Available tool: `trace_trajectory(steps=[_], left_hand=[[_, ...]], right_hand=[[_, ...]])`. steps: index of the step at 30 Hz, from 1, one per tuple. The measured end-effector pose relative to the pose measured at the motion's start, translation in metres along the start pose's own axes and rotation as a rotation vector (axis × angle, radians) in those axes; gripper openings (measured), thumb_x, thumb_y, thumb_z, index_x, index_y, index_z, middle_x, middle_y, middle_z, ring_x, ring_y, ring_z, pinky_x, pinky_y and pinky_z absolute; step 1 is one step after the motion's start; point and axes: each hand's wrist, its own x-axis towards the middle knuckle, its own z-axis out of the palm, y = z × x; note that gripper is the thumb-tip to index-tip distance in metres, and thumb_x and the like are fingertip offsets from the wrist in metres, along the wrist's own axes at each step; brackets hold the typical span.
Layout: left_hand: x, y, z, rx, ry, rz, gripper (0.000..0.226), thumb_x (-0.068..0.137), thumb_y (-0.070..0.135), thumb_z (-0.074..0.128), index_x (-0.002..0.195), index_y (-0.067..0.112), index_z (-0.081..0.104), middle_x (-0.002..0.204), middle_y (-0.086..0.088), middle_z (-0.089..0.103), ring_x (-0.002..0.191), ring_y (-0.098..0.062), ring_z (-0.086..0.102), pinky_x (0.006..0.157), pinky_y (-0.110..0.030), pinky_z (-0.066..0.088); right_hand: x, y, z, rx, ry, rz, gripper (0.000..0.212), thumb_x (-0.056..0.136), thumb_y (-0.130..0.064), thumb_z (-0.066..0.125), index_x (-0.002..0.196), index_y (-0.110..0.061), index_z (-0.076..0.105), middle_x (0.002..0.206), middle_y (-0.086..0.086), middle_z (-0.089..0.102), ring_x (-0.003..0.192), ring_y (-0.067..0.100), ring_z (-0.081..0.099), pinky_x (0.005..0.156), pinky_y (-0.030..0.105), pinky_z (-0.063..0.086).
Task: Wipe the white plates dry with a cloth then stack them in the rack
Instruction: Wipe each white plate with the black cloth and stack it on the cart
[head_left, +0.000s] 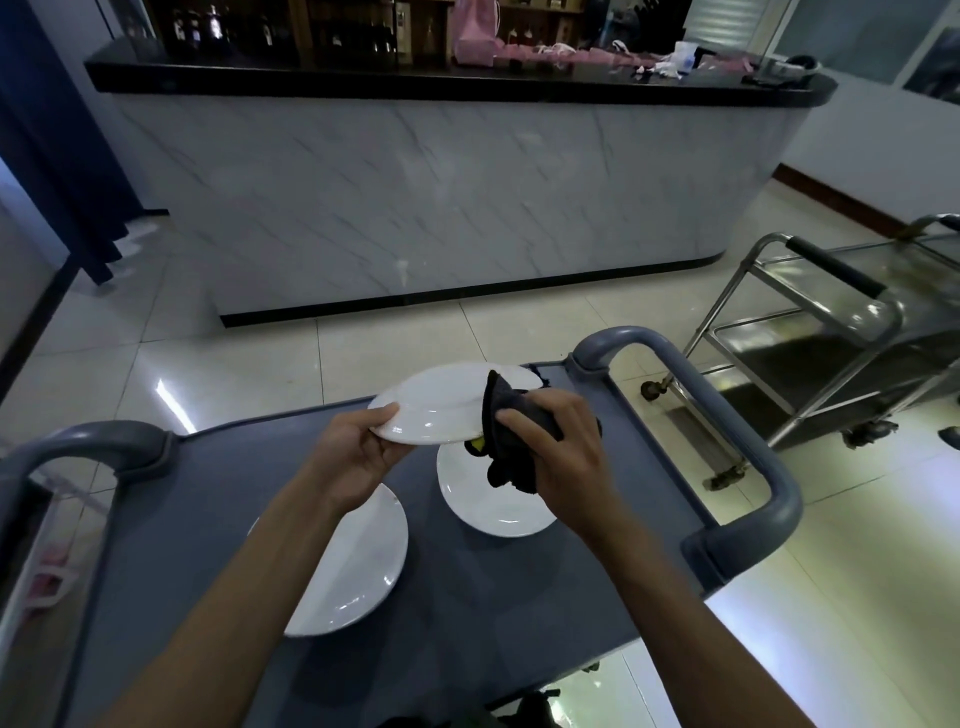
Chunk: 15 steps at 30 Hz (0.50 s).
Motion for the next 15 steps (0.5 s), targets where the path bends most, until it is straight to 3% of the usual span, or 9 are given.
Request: trace_trajectory(steps=[7, 15], left_hand=[[-0.004, 0.002, -0.001, 0.143, -0.047, 0.161, 0.024, 0.098, 0.003, 0.051, 0.12, 0.003, 0.058, 0.109, -0.01, 0.076, 0.096, -0.025, 0.074, 0.068, -0.036, 0.061], [-0.018, 0.0, 0.01, 0.443, -0.029, 0.298, 0.027, 0.091, -0.002, 0.062, 0.115, 0.011, 0.065, 0.105, -0.012, 0.075, 0.091, -0.034, 0.072, 0.066, -0.046, 0.061]], right_hand=[[0.005, -0.013, -0.01, 0.085, -0.153, 0.106, 0.047, 0.092, -0.012, 0.06, 0.137, -0.026, 0.055, 0.136, 0.007, 0.052, 0.116, 0.031, 0.053, 0.096, 0.043, 0.046], [0.033, -0.044, -0.011, 0.303, -0.227, 0.392, 0.054, 0.092, 0.0, 0.062, 0.141, -0.022, 0.056, 0.142, 0.003, 0.051, 0.128, 0.025, 0.048, 0.108, 0.042, 0.042]])
